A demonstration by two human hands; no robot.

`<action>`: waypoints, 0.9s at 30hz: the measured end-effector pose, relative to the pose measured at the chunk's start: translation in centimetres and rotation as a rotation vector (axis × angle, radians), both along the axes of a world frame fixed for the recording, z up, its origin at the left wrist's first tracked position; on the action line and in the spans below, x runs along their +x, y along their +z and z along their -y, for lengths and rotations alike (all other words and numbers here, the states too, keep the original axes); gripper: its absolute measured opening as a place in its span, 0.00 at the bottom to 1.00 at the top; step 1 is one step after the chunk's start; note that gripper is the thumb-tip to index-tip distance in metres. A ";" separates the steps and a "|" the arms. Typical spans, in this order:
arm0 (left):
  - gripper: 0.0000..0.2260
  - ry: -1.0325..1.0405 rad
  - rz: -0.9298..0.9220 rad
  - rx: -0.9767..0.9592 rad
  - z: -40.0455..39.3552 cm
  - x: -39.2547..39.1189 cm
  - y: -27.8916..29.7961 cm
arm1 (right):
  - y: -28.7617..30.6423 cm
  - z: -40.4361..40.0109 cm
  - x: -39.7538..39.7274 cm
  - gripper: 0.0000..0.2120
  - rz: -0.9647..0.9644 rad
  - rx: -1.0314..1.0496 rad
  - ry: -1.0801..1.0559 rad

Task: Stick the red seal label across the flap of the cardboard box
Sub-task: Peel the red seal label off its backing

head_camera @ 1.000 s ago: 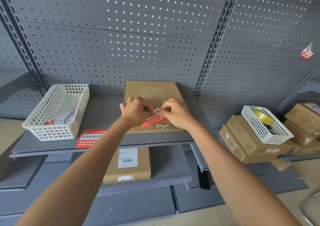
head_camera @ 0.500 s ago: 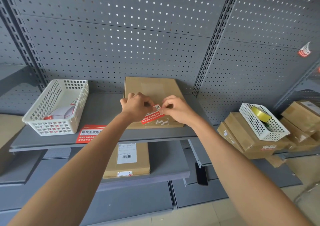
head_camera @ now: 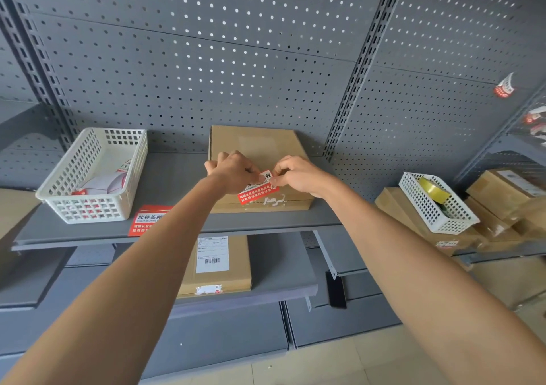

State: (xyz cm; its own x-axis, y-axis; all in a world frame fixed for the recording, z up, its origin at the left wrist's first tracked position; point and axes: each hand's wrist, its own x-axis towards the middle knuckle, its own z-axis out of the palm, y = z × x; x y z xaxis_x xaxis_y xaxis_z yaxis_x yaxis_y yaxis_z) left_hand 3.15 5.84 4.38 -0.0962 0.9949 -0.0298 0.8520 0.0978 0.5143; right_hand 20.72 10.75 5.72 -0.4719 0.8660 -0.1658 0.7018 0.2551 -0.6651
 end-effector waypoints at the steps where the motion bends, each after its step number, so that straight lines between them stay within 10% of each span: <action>1: 0.06 0.003 0.004 -0.001 0.0 0.0 0.0 | 0.1 0.0 -0.1 0.05 0.012 -0.006 0.001; 27: 0.04 -0.002 0.091 0.085 0.4 -0.7 -0.2 | -1.3 0.0 -0.3 0.05 -0.139 0.009 -0.074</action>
State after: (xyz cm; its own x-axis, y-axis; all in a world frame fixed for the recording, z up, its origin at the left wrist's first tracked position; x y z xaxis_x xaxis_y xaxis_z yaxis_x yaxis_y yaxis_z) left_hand 2.46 5.41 4.18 -0.0953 0.9944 0.0459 0.8016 0.0493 0.5958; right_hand 20.42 10.74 4.38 -0.4247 0.9003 -0.0954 0.6204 0.2127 -0.7548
